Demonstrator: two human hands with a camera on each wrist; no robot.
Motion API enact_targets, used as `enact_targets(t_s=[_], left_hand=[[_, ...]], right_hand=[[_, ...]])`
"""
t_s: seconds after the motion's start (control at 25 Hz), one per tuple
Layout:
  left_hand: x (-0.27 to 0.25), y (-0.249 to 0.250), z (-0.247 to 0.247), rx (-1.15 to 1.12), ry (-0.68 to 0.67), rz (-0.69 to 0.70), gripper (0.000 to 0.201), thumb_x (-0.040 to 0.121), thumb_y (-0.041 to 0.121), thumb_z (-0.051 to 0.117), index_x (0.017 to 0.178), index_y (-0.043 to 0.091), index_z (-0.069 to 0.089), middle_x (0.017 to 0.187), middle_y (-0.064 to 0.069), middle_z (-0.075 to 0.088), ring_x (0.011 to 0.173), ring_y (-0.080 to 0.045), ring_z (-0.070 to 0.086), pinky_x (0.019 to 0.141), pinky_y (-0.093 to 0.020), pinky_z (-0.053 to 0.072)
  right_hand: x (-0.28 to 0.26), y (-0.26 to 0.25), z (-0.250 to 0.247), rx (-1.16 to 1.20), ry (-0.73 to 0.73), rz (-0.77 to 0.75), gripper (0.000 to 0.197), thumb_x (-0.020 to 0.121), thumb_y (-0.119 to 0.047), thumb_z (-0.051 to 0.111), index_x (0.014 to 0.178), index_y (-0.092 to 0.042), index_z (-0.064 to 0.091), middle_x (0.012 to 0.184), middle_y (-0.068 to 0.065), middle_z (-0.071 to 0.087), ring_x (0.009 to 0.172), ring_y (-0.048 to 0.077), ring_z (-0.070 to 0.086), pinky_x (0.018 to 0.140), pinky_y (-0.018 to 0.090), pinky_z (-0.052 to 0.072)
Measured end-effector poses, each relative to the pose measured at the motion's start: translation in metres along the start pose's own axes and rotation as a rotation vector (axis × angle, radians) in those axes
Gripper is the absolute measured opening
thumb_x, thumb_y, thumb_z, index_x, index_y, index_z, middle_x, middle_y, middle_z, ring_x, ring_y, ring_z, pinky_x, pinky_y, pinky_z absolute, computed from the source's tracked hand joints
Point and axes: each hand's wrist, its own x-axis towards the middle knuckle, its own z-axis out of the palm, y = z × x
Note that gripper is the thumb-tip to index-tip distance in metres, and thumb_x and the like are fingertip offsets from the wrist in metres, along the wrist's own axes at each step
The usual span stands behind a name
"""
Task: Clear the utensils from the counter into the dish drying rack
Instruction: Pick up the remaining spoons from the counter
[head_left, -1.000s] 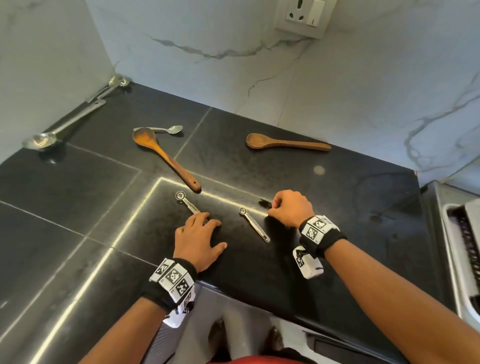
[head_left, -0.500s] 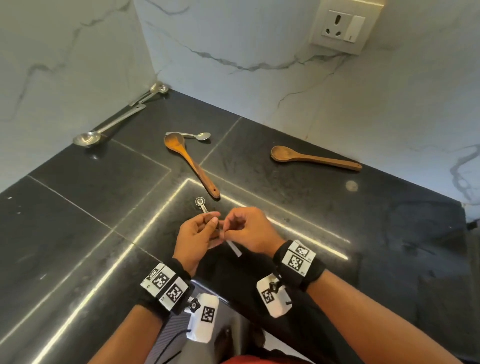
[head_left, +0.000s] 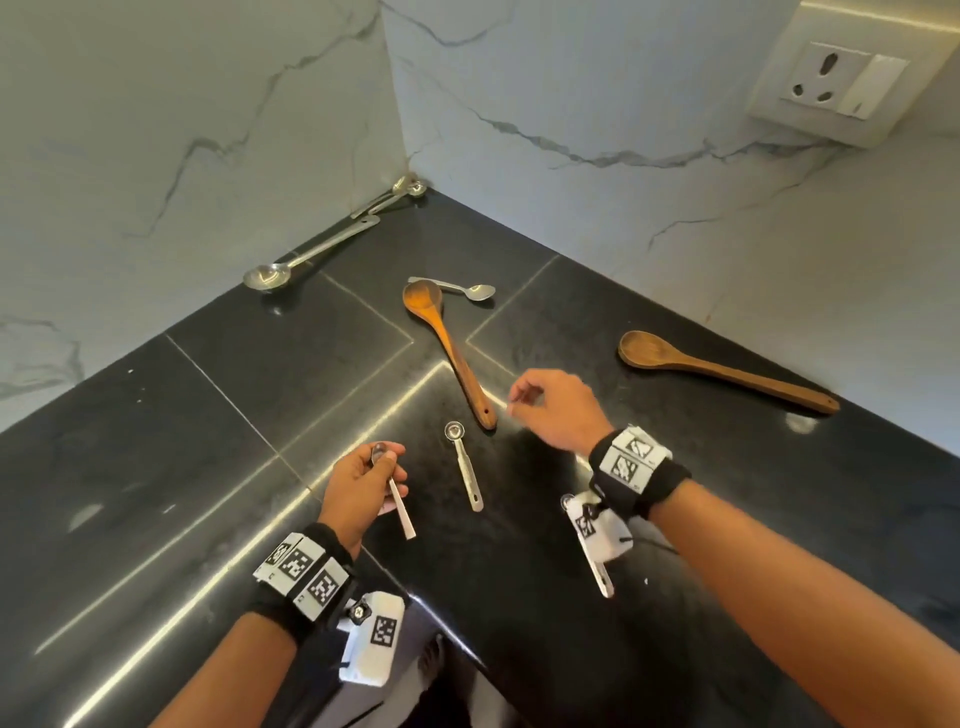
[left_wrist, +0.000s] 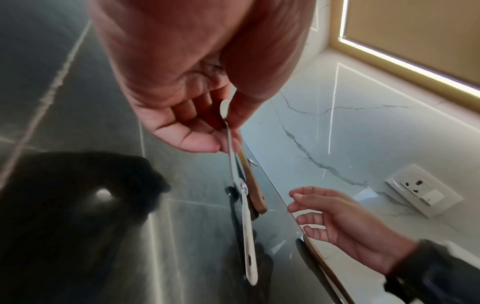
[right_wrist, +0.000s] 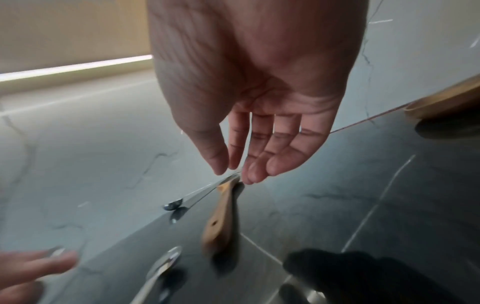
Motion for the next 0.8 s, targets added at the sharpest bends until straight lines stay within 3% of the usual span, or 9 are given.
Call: enact_targets(t_s=[0.12,0.2,0.28,0.36,0.44,0.52,0.6,0.72,0.8], left_hand=[[0.023,0.015,-0.005,0.004,-0.026,0.015,0.017,0.100,0.012,0.047,0.104,0.010,0.063,0.075,-0.006,0.060,0.064,-0.015,0.058,0.065,-0.027,0.051],[0.039,0.024,-0.008,-0.005,-0.031,0.056,0.014,0.098,0.009,0.050,0.104,0.009,0.062,0.073,-0.008,0.062,0.060,-0.012,0.059,0.059,-0.022,0.051],[0.050,0.033,-0.010,-0.017,-0.020,0.099,0.010,0.096,0.005,0.053,0.104,0.006,0.060,0.071,-0.010,0.064,0.055,-0.007,0.060,0.052,-0.018,0.048],[0.061,0.042,-0.016,-0.015,-0.004,0.111,0.009,0.095,0.006,0.054,0.103,0.005,0.059,0.072,-0.010,0.066,0.054,-0.007,0.060,0.051,-0.017,0.047],[0.071,0.051,-0.025,0.005,-0.003,0.113,0.010,0.096,0.009,0.055,0.102,0.004,0.060,0.075,-0.009,0.069,0.054,-0.005,0.060,0.050,-0.016,0.047],[0.083,0.058,-0.033,0.024,-0.014,0.138,0.015,0.095,0.014,0.057,0.103,0.003,0.064,0.077,-0.008,0.071,0.058,-0.006,0.061,0.054,-0.019,0.048],[0.093,0.064,-0.034,0.039,-0.005,0.179,0.017,0.094,0.017,0.060,0.103,0.005,0.067,0.076,-0.006,0.072,0.063,-0.006,0.062,0.062,-0.022,0.049],[0.112,0.081,-0.028,0.056,0.017,0.274,0.016,0.091,0.017,0.063,0.102,0.008,0.071,0.079,-0.003,0.072,0.071,-0.003,0.067,0.073,-0.020,0.050],[0.125,0.095,-0.024,0.115,0.024,0.353,0.013,0.089,0.021,0.067,0.098,0.014,0.073,0.090,0.001,0.073,0.085,-0.003,0.068,0.081,-0.021,0.052]], right_hand=[[0.083,0.006,-0.010,-0.074,-0.010,0.112,0.030,0.083,-0.041,0.069,0.111,-0.030,0.069,0.111,-0.002,0.072,0.104,0.021,0.067,0.093,0.034,0.052],[0.138,0.005,-0.010,-0.025,0.000,0.197,0.045,0.080,-0.047,0.069,0.119,-0.024,0.068,0.114,0.003,0.073,0.102,0.025,0.070,0.095,0.040,0.055],[0.177,-0.001,-0.008,0.071,0.057,0.275,0.042,0.076,-0.051,0.071,0.103,-0.019,0.072,0.094,0.005,0.077,0.084,0.026,0.075,0.081,0.044,0.062],[0.208,-0.006,-0.002,0.118,0.128,0.307,0.047,0.066,-0.057,0.075,0.079,-0.013,0.075,0.072,0.005,0.076,0.065,0.026,0.074,0.067,0.042,0.064],[0.226,-0.012,0.003,0.183,0.157,0.345,0.045,0.059,-0.054,0.082,0.069,-0.011,0.075,0.066,0.006,0.075,0.059,0.024,0.073,0.063,0.038,0.063],[0.237,-0.012,0.002,0.269,0.180,0.384,0.029,0.064,-0.037,0.083,0.070,-0.009,0.076,0.071,0.009,0.076,0.064,0.023,0.075,0.066,0.040,0.064],[0.239,-0.012,-0.006,0.315,0.307,0.362,0.018,0.067,-0.031,0.080,0.068,-0.013,0.075,0.067,0.006,0.075,0.064,0.023,0.075,0.068,0.042,0.064],[0.233,-0.021,-0.030,0.330,0.537,0.182,0.012,0.069,-0.035,0.078,0.065,-0.027,0.071,0.067,-0.001,0.074,0.064,0.021,0.073,0.069,0.043,0.063],[0.217,-0.038,-0.043,0.302,0.537,0.021,0.004,0.073,-0.031,0.077,0.074,-0.028,0.073,0.071,-0.002,0.074,0.069,0.020,0.072,0.072,0.041,0.062]])
